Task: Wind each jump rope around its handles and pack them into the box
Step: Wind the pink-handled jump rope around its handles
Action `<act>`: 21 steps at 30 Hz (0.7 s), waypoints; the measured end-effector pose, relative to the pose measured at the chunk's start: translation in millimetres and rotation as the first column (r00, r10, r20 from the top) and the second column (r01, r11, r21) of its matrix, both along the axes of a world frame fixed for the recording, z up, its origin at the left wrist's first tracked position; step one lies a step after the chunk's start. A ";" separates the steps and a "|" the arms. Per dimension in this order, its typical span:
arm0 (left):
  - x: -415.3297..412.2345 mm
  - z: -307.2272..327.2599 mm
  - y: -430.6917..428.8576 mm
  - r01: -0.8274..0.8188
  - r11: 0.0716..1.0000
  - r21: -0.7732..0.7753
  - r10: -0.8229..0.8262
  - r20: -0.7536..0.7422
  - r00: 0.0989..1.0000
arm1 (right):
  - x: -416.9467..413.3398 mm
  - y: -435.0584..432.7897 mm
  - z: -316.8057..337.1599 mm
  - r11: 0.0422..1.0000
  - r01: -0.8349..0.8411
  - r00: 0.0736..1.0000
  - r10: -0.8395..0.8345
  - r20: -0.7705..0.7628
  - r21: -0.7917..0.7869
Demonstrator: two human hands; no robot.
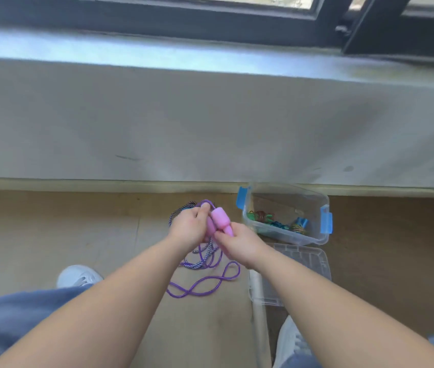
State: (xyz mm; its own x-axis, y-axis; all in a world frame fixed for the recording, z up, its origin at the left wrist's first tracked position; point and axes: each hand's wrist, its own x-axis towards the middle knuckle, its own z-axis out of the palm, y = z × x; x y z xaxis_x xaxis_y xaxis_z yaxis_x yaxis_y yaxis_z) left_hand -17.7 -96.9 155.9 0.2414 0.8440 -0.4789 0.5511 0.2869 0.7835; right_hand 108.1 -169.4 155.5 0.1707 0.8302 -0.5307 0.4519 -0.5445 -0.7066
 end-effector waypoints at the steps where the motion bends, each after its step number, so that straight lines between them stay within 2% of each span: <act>1: 0.3 11.6 -0.3 -0.017 1.000 0.018 0.017 0.029 0.999 | 1.5 -0.6 11.7 1.000 -0.011 1.000 0.011 -0.002 0.023; 5: 4.0 60.7 2.2 -0.146 0.989 -0.030 0.149 0.195 0.969 | 7.3 -4.5 67.2 0.993 -0.020 0.999 0.025 -0.037 0.119; 6: 4.9 72.7 4.2 -0.163 0.987 0.001 0.160 0.182 0.970 | 8.8 -5.7 82.4 0.989 -0.043 0.999 0.044 -0.006 0.144; 8: 3.4 97.1 5.8 -0.148 0.973 0.177 0.133 0.097 0.986 | 11.4 -10.0 112.8 0.976 -0.105 0.992 0.089 0.091 0.189; 9: 2.2 109.7 7.1 -0.118 0.954 0.277 0.102 0.071 0.992 | 12.6 -11.6 127.2 0.971 -0.143 0.986 0.122 0.116 0.190; 11: 0.0 136.0 7.3 -0.001 0.932 0.363 -0.025 0.066 0.998 | 13.4 -14.0 153.5 0.966 -0.201 0.979 0.191 0.076 0.161; 12: -2.7 150.6 2.5 0.053 0.924 0.380 -0.104 0.115 0.988 | 13.4 -18.2 169.6 0.961 -0.227 0.974 0.222 0.047 0.158; 15: -10.7 195.6 -19.8 0.185 0.934 0.306 -0.287 0.335 0.897 | 13.6 -31.0 210.2 0.937 -0.287 0.957 0.289 0.016 0.198; 17: -16.7 213.7 -32.3 0.311 0.910 0.274 -0.401 0.388 0.830 | 10.9 -39.5 224.1 0.923 -0.308 0.946 0.324 -0.030 0.230; 19: -21.6 216.9 -36.9 0.340 0.883 0.325 -0.441 0.320 0.838 | 8.7 -49.7 225.2 0.924 -0.311 0.934 0.340 -0.107 0.223; 21: -23.5 211.8 -31.9 0.234 0.854 0.466 -0.354 0.189 0.916 | 10.6 -58.9 218.4 0.935 -0.315 0.923 0.342 -0.175 0.166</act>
State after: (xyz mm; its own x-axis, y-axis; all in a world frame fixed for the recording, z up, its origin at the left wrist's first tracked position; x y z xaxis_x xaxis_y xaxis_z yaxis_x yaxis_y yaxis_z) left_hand -41.2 -128.8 367.8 0.5743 0.8183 0.0246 0.3167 -0.2498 0.9151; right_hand 118.7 -228.3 373.9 -0.2203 0.8864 -0.4072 0.4332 -0.2852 -0.8550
